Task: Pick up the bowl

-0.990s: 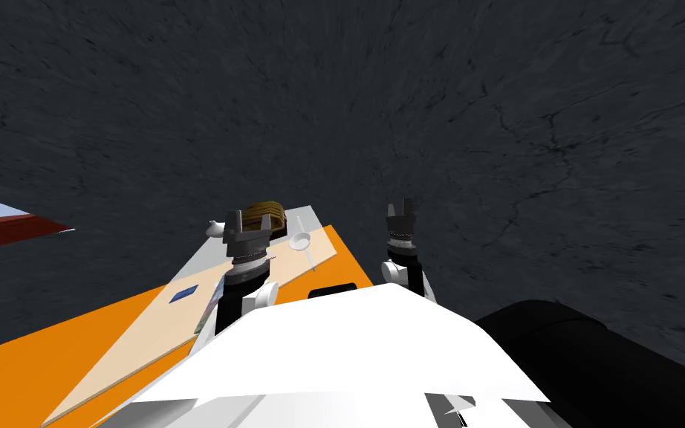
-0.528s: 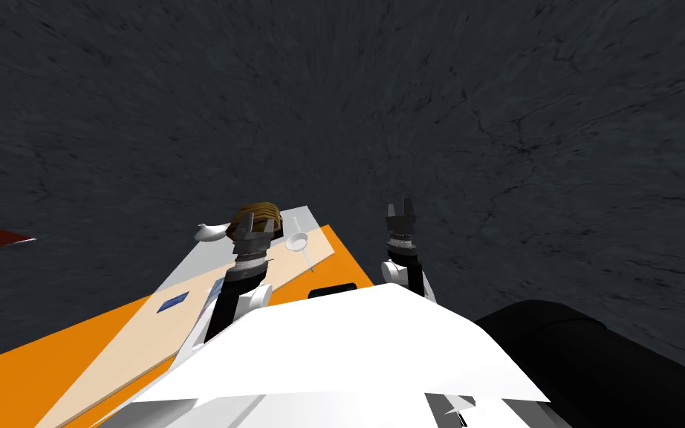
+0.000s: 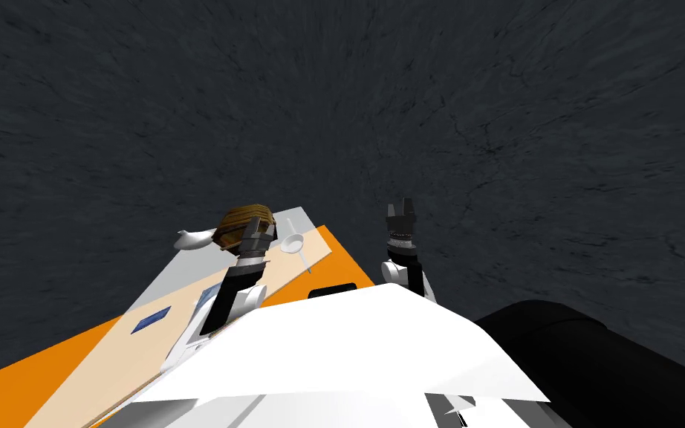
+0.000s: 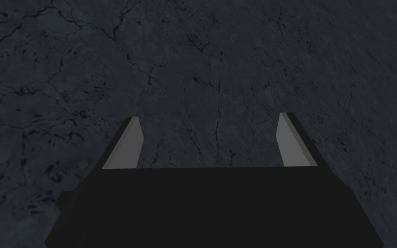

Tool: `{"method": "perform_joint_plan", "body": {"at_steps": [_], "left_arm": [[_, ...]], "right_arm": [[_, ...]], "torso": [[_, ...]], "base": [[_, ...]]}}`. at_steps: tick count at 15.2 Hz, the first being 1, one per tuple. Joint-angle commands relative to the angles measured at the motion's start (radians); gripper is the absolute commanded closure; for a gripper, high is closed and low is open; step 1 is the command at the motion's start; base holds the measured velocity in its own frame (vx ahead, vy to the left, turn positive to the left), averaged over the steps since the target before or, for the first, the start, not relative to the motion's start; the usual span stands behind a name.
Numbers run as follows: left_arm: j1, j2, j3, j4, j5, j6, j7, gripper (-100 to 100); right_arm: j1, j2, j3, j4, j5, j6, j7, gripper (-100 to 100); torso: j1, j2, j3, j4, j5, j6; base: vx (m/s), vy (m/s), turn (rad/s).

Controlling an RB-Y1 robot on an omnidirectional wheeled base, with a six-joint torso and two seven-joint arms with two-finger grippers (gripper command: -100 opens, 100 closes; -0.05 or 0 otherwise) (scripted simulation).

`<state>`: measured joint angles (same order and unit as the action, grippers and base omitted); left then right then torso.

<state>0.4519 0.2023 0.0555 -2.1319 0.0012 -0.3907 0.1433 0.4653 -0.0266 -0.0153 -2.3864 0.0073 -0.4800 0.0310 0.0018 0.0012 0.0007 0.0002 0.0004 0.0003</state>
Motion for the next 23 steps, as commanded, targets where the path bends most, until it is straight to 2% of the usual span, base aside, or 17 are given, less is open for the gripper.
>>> {"method": "perform_joint_plan", "body": {"at_steps": [1,2,4,7,9,10,11,12,13,14,16,17,19,20,22,23], "left_arm": [[-0.002,0.003,0.003,-0.002,0.002,0.031,-0.001,-100],[-0.008,0.015,0.018,0.019,0.012,0.062,0.001,-100],[-0.008,0.015,0.018,0.019,0.012,0.075,0.001,-100],[-0.022,0.037,0.05,0.064,0.034,0.153,0.005,-100],[-0.022,0.037,0.05,0.064,0.034,0.17,0.005,-100],[-0.03,0.046,0.067,0.087,0.045,0.208,0.007,-100],[-0.03,0.046,0.067,0.087,0.045,0.22,0.007,-100],[-0.037,0.054,0.084,0.112,0.057,0.25,0.009,-100],[-0.037,0.054,0.084,0.112,0.057,0.27,0.009,-100],[-0.045,0.061,0.102,0.137,0.069,0.295,0.011,-100],[-0.045,0.061,0.102,0.137,0.069,0.325,0.011,-100],[-0.053,0.068,0.121,0.162,0.081,0.352,0.013,-100],[-0.053,0.068,0.121,0.162,0.081,0.379,0.013,-100],[-0.061,0.073,0.139,0.188,0.094,0.407,0.015,-100],[-0.061,0.073,0.139,0.188,0.094,0.434,0.015,-100],[-0.069,0.078,0.158,0.215,0.106,0.464,0.018,-100]], "right_arm": [[0.0,0.0,0.0,0.0,0.0,0.0,0.0,0],[0.0,0.0,0.0,0.0,0.0,0.0,0.0,0],[0.0,0.0,0.0,0.0,0.0,0.0,0.0,0],[0.0,0.0,0.0,0.0,0.0,0.0,0.0,0],[0.0,0.0,0.0,0.0,0.0,0.0,0.0,0],[0.0,0.0,0.0,0.0,0.0,0.0,0.0,0],[0.0,0.0,0.0,0.0,0.0,0.0,0.0,0],[0.0,0.0,0.0,0.0,0.0,0.0,0.0,0],[0.0,0.0,0.0,0.0,0.0,0.0,0.0,0],[0.0,0.0,0.0,0.0,0.0,0.0,0.0,0],[0.0,0.0,0.0,0.0,0.0,0.0,0.0,0],[0.0,0.0,0.0,0.0,0.0,0.0,0.0,0],[0.0,0.0,0.0,0.0,0.0,0.0,0.0,0],[0.0,0.0,0.0,0.0,0.0,0.0,0.0,0],[0.0,0.0,0.0,0.0,0.0,0.0,0.0,0],[0.0,0.0,0.0,0.0,0.0,0.0,0.0,0]], "torso": [[0.0,0.0,0.0,0.0,0.0,0.0],[0.0,0.0,0.0,0.0,0.0,0.0],[0.0,0.0,0.0,0.0,0.0,0.0],[0.0,0.0,0.0,0.0,0.0,0.0],[0.0,0.0,0.0,0.0,0.0,0.0],[0.0,0.0,0.0,0.0,0.0,0.0],[0.0,-0.001,0.0,0.0,0.0,0.0],[0.0,-0.001,0.0,0.0,0.0,0.0],[0.0,0.0,0.0,0.0,0.0,0.001],[0.0,0.0,0.0,0.0,0.0,0.0],[0.001,0.0,0.0,0.0,0.0,0.0],[0.001,0.0,0.0,0.0,0.0,0.0],[0.0,0.0,0.0,0.0,0.0,0.0],[0.0,0.0,0.0,0.0,0.0,0.0],[0.0,-0.001,0.0,0.0,0.0,0.0],[0.0,-0.001,0.0,0.0,0.0,0.0]], "base": [[-0.014,0.015,-0.034],[-0.014,0.011,-0.111],[-0.012,0.012,-0.097],[-0.016,0.013,-0.171],[-0.016,0.019,-0.095],[-0.012,0.014,-0.105],[-0.012,0.014,-0.146],[-0.018,0.016,-0.252],[-0.02,0.023,-0.207],[-0.018,0.028,-0.199],[-0.015,0.023,-0.101],[-0.016,0.014,-0.15],[-0.014,0.017,-0.114],[-0.014,0.016,-0.134],[-0.014,0.019,-0.115],[-0.013,0.015,-0.174]]}}
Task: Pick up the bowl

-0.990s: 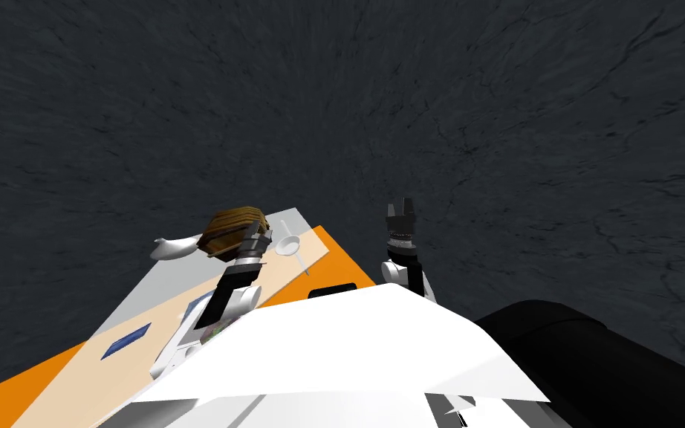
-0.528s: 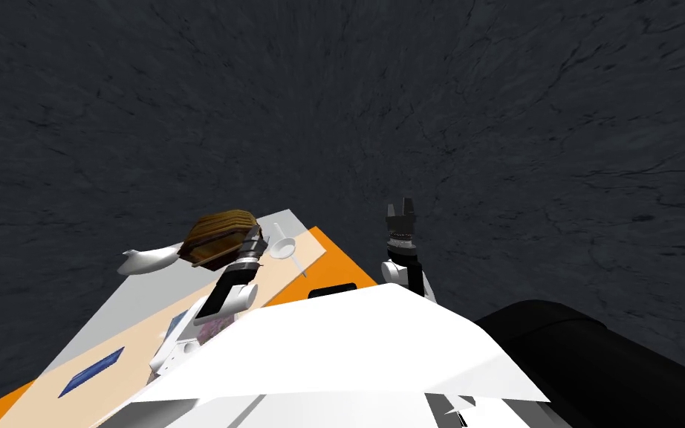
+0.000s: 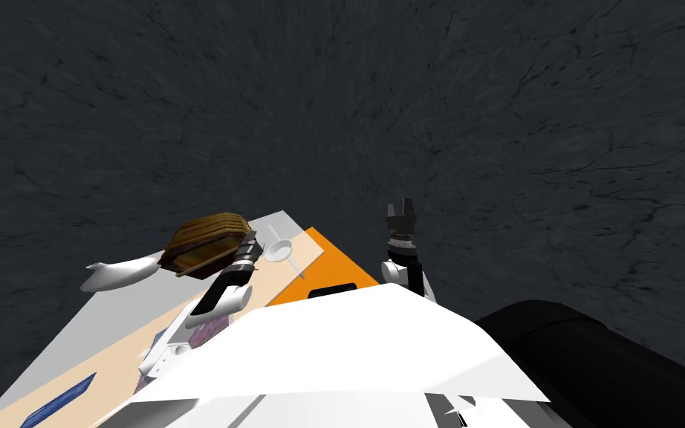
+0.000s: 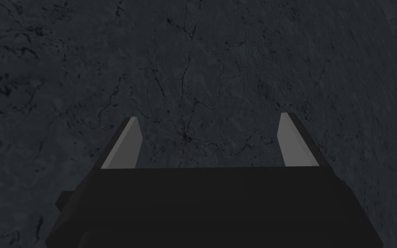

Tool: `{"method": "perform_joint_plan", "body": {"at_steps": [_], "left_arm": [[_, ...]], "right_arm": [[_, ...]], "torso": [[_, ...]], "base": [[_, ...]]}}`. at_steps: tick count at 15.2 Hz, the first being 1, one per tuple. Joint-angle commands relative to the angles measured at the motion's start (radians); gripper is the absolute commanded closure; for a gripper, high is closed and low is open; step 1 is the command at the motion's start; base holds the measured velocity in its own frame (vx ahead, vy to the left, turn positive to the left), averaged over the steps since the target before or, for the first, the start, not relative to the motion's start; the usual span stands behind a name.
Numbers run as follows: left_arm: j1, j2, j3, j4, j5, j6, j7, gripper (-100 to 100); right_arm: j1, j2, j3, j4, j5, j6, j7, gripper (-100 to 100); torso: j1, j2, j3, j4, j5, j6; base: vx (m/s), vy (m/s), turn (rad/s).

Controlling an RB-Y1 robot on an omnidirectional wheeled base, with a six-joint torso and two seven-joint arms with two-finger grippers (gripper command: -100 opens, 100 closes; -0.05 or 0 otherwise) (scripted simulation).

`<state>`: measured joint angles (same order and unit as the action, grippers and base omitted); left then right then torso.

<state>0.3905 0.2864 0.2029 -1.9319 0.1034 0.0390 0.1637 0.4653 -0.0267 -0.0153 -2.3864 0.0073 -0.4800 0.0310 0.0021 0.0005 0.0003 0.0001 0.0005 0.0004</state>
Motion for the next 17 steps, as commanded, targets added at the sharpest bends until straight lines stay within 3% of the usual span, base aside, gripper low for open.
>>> {"method": "perform_joint_plan", "body": {"at_steps": [1,2,3,5,6,8,9,11,12,14,15,17], "left_arm": [[-0.008,-0.006,0.011,0.014,0.004,0.05,-0.003,-100],[-0.008,-0.006,0.011,0.014,0.004,0.06,-0.003,-100],[-0.016,-0.002,0.03,0.041,0.017,0.083,-0.001,-100],[-0.016,-0.002,0.03,0.041,0.017,0.116,-0.001,-100],[-0.025,0.002,0.049,0.068,0.03,0.145,0.002,-100],[-0.025,0.002,0.049,0.068,0.03,0.173,0.002,-100],[-0.033,0.005,0.068,0.094,0.042,0.201,0.004,-100],[-0.033,0.005,0.068,0.094,0.042,0.229,0.004,-100],[-0.042,0.007,0.087,0.121,0.055,0.256,0.006,-100],[-0.042,0.007,0.087,0.121,0.055,0.285,0.006,-100],[-0.05,0.009,0.106,0.147,0.068,0.315,0.008,-100],[-0.05,0.009,0.106,0.147,0.068,0.341,0.008,-100]], "right_arm": [[0.0,0.0,0.0,0.0,0.0,0.0,0.0,0],[0.0,0.0,0.0,0.0,0.0,0.0,0.0,0],[0.0,0.0,0.0,0.0,0.0,0.0,0.0,0],[0.0,0.0,0.0,0.0,0.0,0.0,0.0,0],[0.0,0.0,0.0,0.0,0.0,0.0,0.0,0],[0.0,0.0,0.0,0.0,0.0,0.0,0.0,0],[0.0,0.0,0.0,0.0,0.0,0.0,0.0,0],[0.0,0.0,0.0,0.0,0.0,0.0,0.0,0],[0.0,0.0,0.0,0.0,0.0,0.0,0.0,0],[0.0,0.0,0.0,0.0,0.0,0.0,0.0,0],[0.0,0.0,0.0,0.0,0.0,0.0,0.0,0],[0.0,0.0,0.0,0.0,0.0,0.0,0.0,0]], "torso": [[0.0,0.0,0.0,0.0,0.0,0.0],[0.0,0.0,0.0,0.0,0.0,0.0],[0.0,0.0,0.0,0.0,0.0,0.0],[0.0,0.0,0.0,0.0,0.0,0.0],[0.0,0.0,0.0,0.0,0.0,-0.001],[0.0,0.0,0.0,0.0,0.0,0.0],[0.0,0.0,0.0,0.0,0.0,-0.001],[0.0,0.0,0.0,0.0,0.0,0.0],[0.0,0.0,0.0,0.0,0.0,0.0],[0.0,0.0,0.0,0.0,0.0,0.0],[0.0,0.0,0.0,0.0,0.0,-0.001],[0.0,0.0,0.0,0.0,0.0,0.0]], "base": [[-0.015,0.018,-0.191],[-0.013,0.016,-0.071],[-0.015,0.012,-0.159],[-0.015,0.017,-0.122],[-0.012,0.013,-0.166],[-0.013,0.017,-0.112],[-0.013,0.017,-0.156],[-0.012,0.02,-0.128],[-0.011,0.016,-0.184],[-0.015,0.021,-0.119],[-0.013,0.014,-0.154],[-0.011,0.016,-0.117]]}}
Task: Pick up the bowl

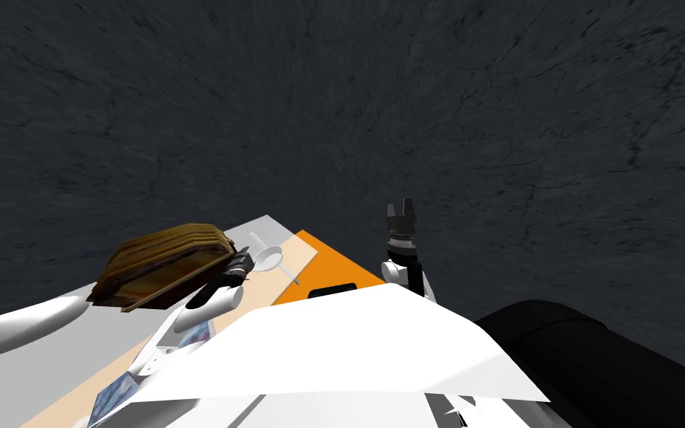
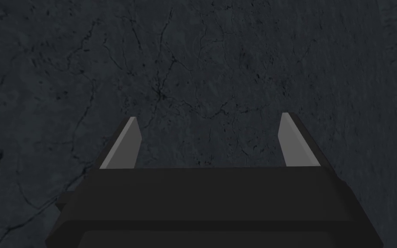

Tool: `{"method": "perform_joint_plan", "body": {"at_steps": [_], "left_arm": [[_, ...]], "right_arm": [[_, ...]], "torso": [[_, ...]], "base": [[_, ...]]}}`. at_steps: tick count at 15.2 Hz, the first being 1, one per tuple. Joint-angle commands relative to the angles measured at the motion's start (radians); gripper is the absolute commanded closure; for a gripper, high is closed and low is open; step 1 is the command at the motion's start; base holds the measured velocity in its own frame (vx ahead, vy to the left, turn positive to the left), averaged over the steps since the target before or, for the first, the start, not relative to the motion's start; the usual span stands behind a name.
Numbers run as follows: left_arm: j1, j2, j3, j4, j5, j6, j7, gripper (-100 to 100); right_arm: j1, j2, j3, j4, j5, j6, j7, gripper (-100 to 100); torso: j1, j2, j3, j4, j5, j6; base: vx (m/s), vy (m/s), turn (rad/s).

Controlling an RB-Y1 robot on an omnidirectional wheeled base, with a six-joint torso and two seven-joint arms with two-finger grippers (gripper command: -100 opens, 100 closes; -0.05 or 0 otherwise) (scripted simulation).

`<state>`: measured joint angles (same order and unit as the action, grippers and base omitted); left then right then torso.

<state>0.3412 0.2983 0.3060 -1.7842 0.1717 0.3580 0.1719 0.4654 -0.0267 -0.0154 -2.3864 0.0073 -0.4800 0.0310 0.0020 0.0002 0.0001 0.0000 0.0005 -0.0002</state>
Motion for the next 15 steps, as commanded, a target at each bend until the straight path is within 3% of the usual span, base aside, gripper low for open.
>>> {"method": "perform_joint_plan", "body": {"at_steps": [1,3,6,8,9,11,15], "left_arm": [[-0.009,-0.002,0.022,0.026,0.012,0.05,0.002,-100],[-0.009,-0.002,0.022,0.026,0.012,0.076,0.002,-100],[-0.025,0.0,0.058,0.076,0.036,0.156,0.006,-100],[-0.025,0.0,0.058,0.076,0.036,0.183,0.006,-100],[-0.033,0.0,0.075,0.101,0.048,0.208,0.008,-100],[-0.033,0.0,0.075,0.101,0.048,0.234,0.008,-100],[-0.049,0.0,0.109,0.147,0.07,0.327,0.012,-100]], "right_arm": [[0.0,0.0,0.0,0.0,0.0,0.0,0.0,0],[0.0,0.0,0.0,0.0,0.0,0.0,0.0,0],[0.0,0.0,0.0,0.0,0.0,0.0,0.0,0],[0.0,0.0,0.0,0.0,0.0,0.0,0.0,0],[0.0,0.0,0.0,0.0,0.0,0.0,0.0,0],[0.0,0.0,0.0,0.0,0.0,0.0,0.0,0],[0.0,0.0,0.0,0.0,0.0,0.0,0.0,0]], "torso": [[0.0,0.0,0.0,0.0,0.0,0.0],[0.0,0.0,0.0,0.0,0.0,0.001],[0.0,0.0,0.0,0.0,0.0,0.0],[0.001,0.0,0.0,0.0,0.0,0.0],[0.001,0.0,0.0,0.0,0.0,0.0],[0.0,0.0,0.0,0.0,0.0,0.0],[0.0,0.0,0.0,0.0,0.0,0.001]], "base": [[-0.01,0.015,-0.166],[-0.013,0.018,-0.125],[-0.014,0.021,-0.175],[-0.014,0.023,-0.125],[-0.012,0.016,-0.145],[-0.012,0.018,-0.108],[-0.011,0.02,-0.18]]}}
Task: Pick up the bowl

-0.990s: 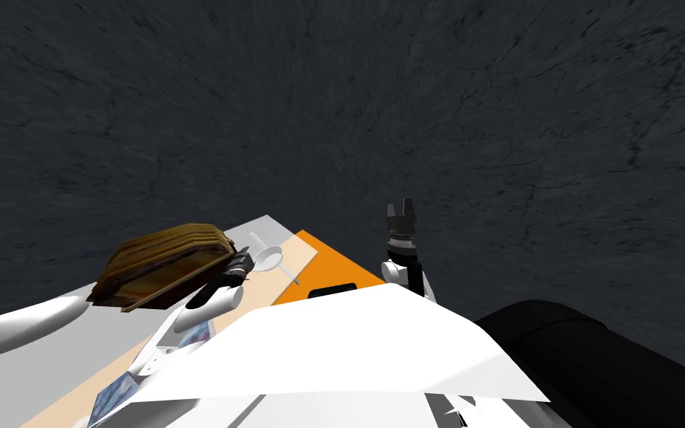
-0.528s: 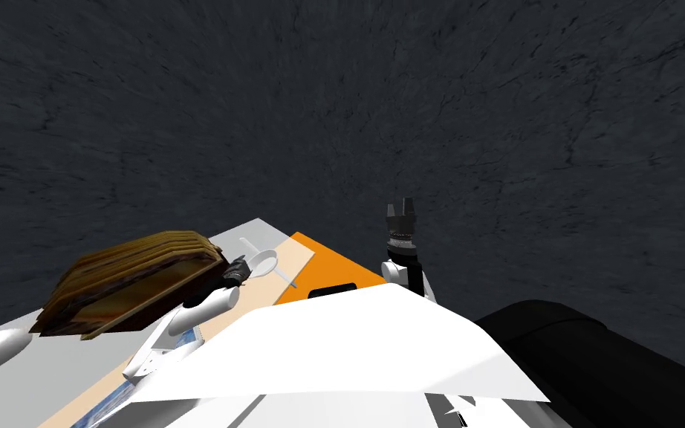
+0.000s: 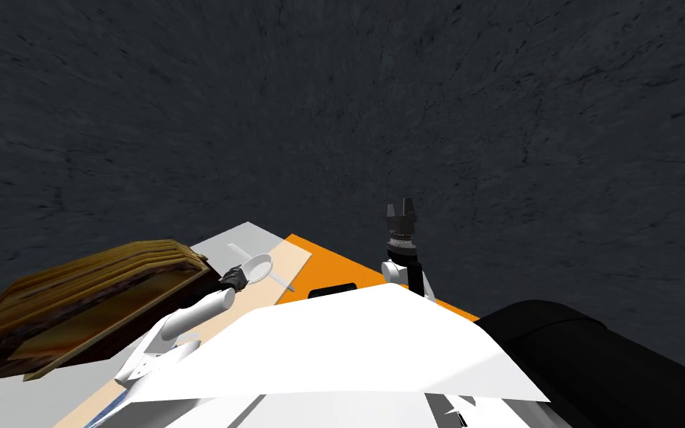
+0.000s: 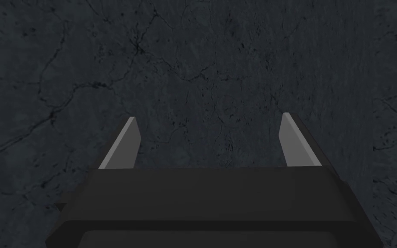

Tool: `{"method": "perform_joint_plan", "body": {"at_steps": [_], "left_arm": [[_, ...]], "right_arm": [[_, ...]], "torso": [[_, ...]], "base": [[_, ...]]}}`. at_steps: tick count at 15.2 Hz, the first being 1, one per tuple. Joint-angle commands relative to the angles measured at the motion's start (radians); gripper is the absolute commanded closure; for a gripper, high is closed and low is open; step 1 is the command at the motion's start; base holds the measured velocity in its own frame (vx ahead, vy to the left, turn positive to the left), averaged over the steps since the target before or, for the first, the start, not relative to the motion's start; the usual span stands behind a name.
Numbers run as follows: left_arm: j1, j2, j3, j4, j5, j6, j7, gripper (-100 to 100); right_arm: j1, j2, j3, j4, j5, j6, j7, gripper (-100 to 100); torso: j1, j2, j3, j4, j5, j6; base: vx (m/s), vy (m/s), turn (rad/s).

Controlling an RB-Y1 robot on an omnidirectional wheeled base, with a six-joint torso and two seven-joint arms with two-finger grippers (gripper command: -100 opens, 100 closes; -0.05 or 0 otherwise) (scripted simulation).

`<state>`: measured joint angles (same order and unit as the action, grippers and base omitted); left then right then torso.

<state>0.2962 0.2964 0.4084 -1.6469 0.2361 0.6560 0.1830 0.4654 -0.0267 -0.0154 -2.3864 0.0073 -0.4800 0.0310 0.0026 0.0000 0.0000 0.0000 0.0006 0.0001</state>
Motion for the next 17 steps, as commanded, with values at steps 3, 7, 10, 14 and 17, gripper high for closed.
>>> {"method": "perform_joint_plan", "body": {"at_steps": [3,7,10,14,17], "left_arm": [[-0.011,0.001,0.022,0.032,0.016,0.079,0.002,-100],[-0.025,0.0,0.051,0.072,0.035,0.163,0.006,-100],[-0.031,-0.001,0.064,0.09,0.044,0.201,0.007,-100],[-0.043,-0.002,0.088,0.122,0.06,0.268,0.01,-100],[-0.053,-0.004,0.106,0.148,0.072,0.321,0.012,-100]], "right_arm": [[0.0,0.0,0.0,0.0,0.0,0.0,0.0,0],[0.0,0.0,0.0,0.0,0.0,0.0,0.0,0],[0.0,0.0,0.0,0.0,0.0,0.0,0.0,0],[0.0,0.0,0.0,0.0,0.0,0.0,0.0,0],[0.0,0.0,0.0,0.0,0.0,0.0,0.0,0]], "torso": [[0.0,0.0,0.0,0.0,0.0,0.0],[0.0,0.0,0.0,0.0,0.0,0.0],[0.0,-0.001,0.0,0.0,0.0,0.0],[0.0,-0.001,-0.001,0.0,0.0,0.0],[0.0,-0.001,-0.001,0.0,0.0,0.0]], "base": [[-0.007,0.02,-0.089],[-0.008,0.023,-0.171],[-0.003,0.019,-0.084],[-0.001,0.024,-0.135],[0.001,0.023,-0.109]]}}
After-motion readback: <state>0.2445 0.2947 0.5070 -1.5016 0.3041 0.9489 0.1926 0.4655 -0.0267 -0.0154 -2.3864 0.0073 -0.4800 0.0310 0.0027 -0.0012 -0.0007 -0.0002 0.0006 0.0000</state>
